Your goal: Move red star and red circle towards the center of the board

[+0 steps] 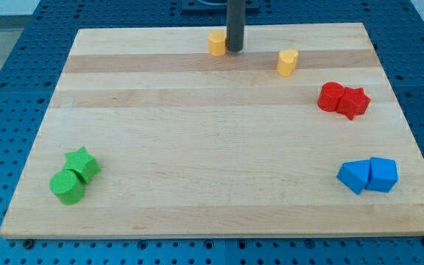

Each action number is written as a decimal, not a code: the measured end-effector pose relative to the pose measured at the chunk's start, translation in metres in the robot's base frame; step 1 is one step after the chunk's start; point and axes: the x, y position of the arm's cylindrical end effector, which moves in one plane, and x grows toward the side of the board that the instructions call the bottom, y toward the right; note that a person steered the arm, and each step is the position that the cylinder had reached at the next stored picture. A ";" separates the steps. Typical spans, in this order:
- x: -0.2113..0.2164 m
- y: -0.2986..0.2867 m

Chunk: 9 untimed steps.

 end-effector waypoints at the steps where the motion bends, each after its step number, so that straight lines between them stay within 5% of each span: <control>1: 0.000 0.000; 5: 0.035 0.149; 7: 0.079 0.139; 9: 0.063 0.109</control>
